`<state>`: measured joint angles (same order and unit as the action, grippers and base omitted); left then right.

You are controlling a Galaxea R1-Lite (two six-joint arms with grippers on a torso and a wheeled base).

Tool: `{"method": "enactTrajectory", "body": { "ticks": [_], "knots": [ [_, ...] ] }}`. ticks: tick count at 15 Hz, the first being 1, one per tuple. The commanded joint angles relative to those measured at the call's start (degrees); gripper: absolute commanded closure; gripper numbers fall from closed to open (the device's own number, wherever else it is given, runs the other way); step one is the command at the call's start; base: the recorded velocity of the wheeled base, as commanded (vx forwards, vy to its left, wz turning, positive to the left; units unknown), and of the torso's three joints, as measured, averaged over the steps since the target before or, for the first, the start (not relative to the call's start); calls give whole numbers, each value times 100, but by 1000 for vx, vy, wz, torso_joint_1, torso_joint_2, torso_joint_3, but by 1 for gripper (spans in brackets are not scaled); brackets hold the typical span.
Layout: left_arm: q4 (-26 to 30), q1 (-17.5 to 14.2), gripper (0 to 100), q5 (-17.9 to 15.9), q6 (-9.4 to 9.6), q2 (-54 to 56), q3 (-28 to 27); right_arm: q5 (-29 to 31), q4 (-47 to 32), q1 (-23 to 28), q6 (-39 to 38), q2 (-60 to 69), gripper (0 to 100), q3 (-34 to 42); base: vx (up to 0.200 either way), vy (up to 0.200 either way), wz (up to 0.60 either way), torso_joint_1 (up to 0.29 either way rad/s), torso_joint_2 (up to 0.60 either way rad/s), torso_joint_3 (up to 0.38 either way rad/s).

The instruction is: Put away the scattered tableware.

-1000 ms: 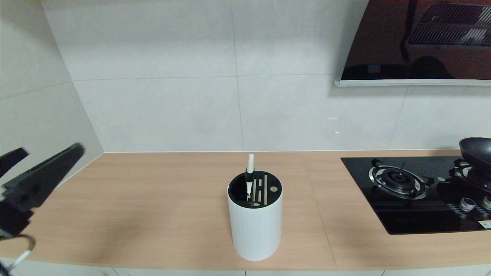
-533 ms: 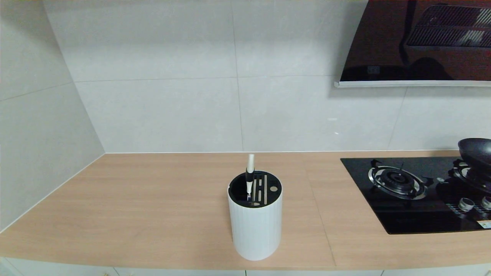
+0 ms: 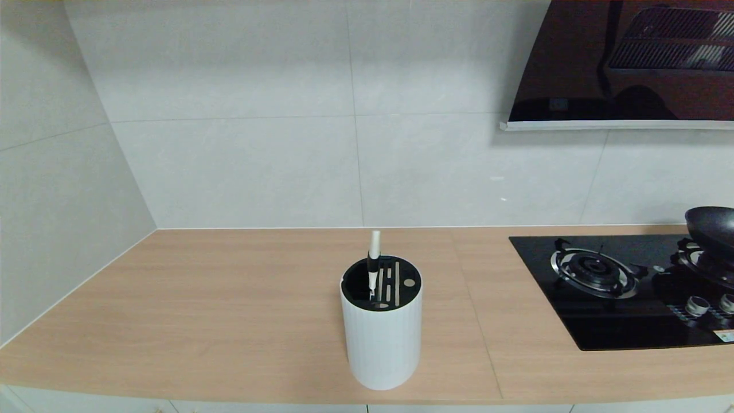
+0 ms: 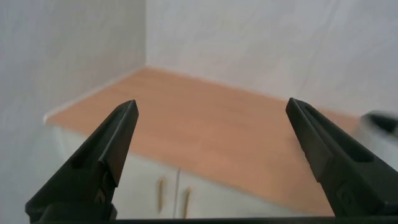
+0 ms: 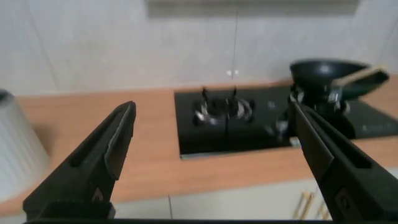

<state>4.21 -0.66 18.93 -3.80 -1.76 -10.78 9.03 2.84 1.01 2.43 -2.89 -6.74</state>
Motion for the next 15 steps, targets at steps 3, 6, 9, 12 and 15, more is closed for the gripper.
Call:
{"method": "enactTrajectory", "body": {
  "ticks": [3,6,9,12,15],
  "knots": [
    [-596,31,0,-1006,556,176,1078,-262,-56,-75,-84,280,0,674,0,0,0,0,0,0],
    [-447,31,0,-1665,574,176,1078,-930,-249,-84,-181,280,0,674,0,0,0,0,0,0],
    [-403,31,0,-1753,618,167,1078,-991,-293,-84,-172,280,0,674,0,0,0,0,0,0],
    [-412,31,0,-1735,336,176,1078,-991,-275,-84,-216,280,0,674,0,0,0,0,0,0],
    [-412,31,0,-1735,336,176,1078,-1000,-275,-84,-207,280,0,674,0,0,0,0,0,0]
  ]
}}
